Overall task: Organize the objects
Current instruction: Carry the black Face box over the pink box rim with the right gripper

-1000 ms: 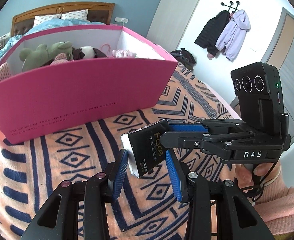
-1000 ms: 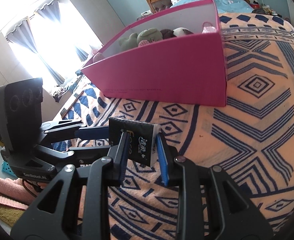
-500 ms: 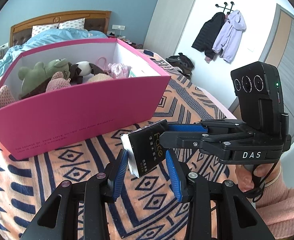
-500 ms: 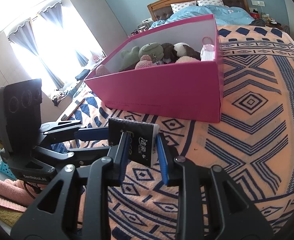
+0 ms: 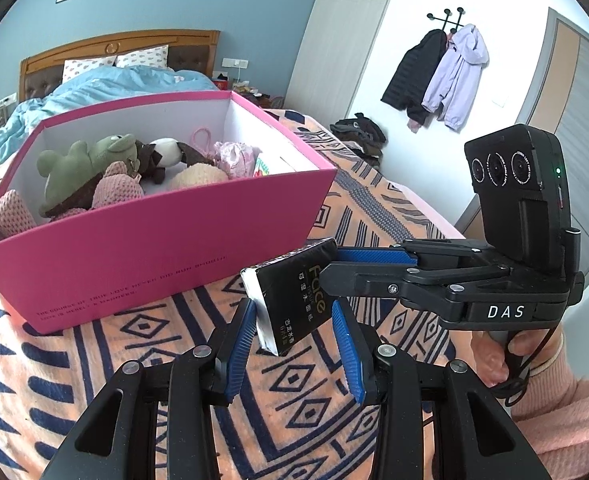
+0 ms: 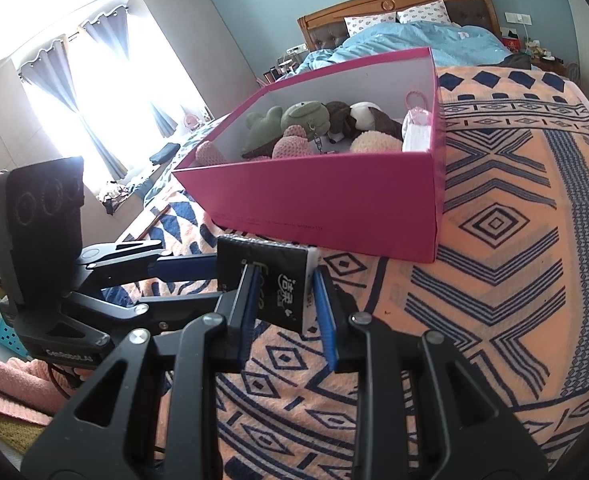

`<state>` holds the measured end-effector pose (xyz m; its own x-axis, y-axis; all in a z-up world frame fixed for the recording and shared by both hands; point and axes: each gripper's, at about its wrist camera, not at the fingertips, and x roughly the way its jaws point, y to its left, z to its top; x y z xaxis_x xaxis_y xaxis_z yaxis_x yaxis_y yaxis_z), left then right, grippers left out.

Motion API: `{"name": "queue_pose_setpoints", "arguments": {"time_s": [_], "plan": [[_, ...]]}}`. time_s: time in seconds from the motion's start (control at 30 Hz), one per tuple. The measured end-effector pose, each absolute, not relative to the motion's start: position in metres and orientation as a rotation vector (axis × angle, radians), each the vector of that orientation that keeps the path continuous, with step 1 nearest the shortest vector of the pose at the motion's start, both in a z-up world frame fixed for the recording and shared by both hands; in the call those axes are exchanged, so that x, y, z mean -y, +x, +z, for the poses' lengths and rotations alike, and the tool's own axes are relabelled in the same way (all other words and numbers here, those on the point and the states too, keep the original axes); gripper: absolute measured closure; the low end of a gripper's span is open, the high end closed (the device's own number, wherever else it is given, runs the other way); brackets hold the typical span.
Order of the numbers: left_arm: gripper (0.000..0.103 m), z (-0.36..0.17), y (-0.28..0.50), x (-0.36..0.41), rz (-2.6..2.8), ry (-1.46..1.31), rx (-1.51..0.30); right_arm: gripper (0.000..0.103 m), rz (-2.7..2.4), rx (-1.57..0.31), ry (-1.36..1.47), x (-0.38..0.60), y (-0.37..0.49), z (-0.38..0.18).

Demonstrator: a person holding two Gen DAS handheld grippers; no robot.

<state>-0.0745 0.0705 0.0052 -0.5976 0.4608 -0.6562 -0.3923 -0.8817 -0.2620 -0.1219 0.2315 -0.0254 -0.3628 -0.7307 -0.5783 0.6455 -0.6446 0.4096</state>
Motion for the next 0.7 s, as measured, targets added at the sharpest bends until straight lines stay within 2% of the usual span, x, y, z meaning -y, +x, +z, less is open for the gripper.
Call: {"name": "queue_pose_setpoints", "arguments": {"time_s": [0.7], "plan": [[0.064, 0.019, -0.079, -0.066, 2.477, -0.977, 0.116, 0.072, -2.081, 0.13, 0.889, -0.231, -0.123, -0.007]]}}
